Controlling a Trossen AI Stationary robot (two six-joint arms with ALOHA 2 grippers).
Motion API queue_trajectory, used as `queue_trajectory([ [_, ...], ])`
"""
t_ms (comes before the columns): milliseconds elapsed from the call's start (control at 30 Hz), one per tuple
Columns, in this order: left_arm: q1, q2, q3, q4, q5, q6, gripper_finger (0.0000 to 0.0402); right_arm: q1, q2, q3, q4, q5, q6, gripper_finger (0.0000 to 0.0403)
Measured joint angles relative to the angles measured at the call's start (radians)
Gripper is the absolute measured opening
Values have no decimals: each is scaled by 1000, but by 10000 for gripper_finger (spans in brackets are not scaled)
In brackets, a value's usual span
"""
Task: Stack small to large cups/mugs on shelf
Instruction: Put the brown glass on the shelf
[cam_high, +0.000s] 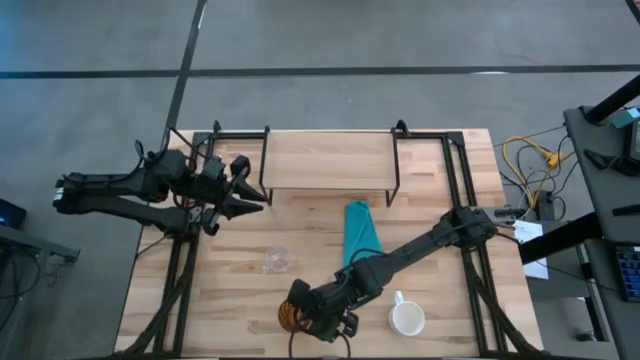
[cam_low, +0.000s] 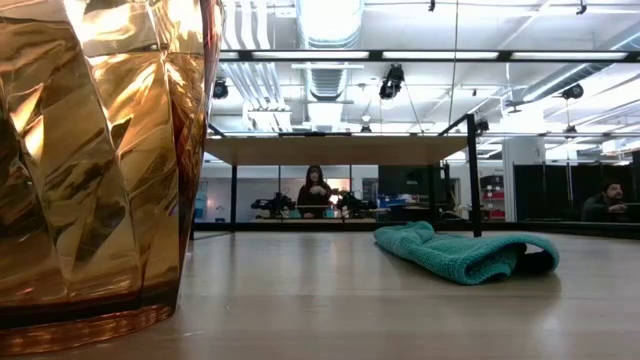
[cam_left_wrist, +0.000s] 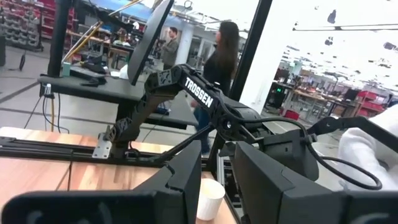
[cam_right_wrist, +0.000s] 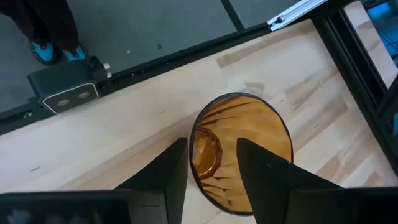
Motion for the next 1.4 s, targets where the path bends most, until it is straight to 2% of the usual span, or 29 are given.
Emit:
queue_trajectory([
  [567, 0, 1, 0, 22, 0, 4, 86, 0, 1, -32, 6, -2, 26, 134],
  [900, -1, 3, 0, 22, 0, 4, 86, 0, 52, -33, 73, -2, 28, 134],
  [1400, 0, -5, 0, 22, 0, 5, 86, -3, 54, -33, 76, -2, 60, 118],
])
